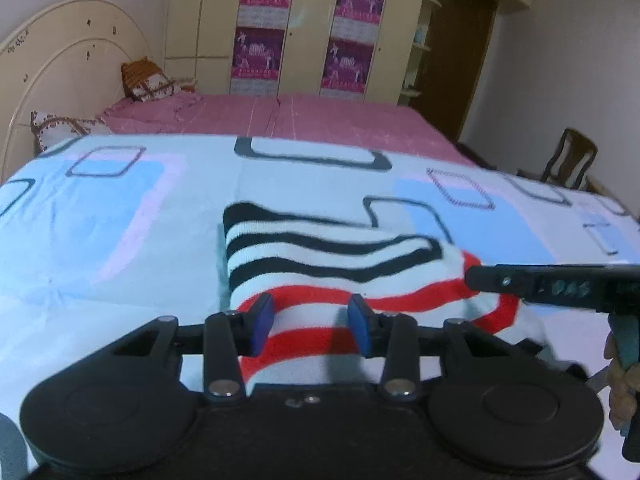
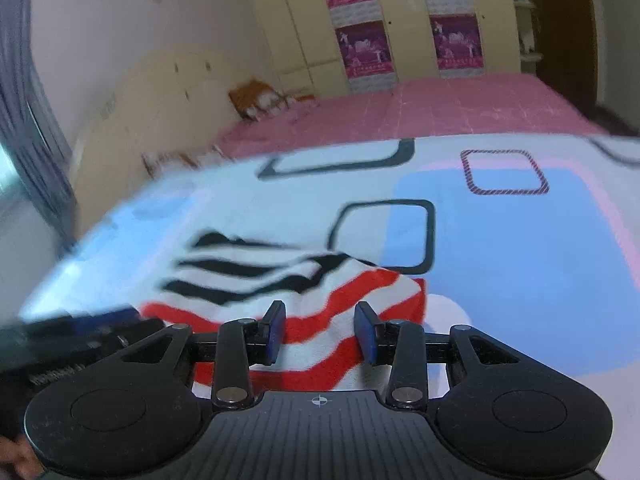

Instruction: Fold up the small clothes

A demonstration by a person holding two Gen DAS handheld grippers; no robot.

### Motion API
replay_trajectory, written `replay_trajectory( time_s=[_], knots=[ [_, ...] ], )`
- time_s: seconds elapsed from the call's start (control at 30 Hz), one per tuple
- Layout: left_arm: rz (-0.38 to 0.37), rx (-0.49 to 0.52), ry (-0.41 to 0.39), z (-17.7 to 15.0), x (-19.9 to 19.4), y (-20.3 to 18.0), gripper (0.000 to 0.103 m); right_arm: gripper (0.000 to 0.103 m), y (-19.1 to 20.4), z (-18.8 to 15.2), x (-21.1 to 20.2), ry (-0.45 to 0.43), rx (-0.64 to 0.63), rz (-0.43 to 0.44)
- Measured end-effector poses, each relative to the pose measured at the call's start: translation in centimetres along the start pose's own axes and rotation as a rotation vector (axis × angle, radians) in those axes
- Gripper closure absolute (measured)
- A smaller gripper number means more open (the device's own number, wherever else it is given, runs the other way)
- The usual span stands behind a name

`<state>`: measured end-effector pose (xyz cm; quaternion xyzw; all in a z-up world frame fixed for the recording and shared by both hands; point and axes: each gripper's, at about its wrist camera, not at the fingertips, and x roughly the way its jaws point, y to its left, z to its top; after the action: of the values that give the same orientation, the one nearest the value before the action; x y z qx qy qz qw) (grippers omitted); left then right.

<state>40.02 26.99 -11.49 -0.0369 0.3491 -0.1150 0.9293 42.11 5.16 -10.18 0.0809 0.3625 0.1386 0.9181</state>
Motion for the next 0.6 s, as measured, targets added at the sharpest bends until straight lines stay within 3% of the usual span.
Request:
replay_trajectory(
  time_s=[0.07,0.3,0.6],
  knots=[
    [-0.004,-0.019,0.015,-0.1,0.7,0.4,0.062,0.064,-0.1,-0.6,1.8,0.039,-0.044,-0.061],
    [0.003,-0.012,0.037,0.1,0.5,0.7,0.059,0.064,-1.7,-1.1,3.0,0.032,0.037,-0.061],
    [0.032,0.001,0.054,-0.2,-2.2,-0.1,0.059,0.064,-0.2,-1.9,-3.0,-0.018,0.025,-0.043]
  ],
)
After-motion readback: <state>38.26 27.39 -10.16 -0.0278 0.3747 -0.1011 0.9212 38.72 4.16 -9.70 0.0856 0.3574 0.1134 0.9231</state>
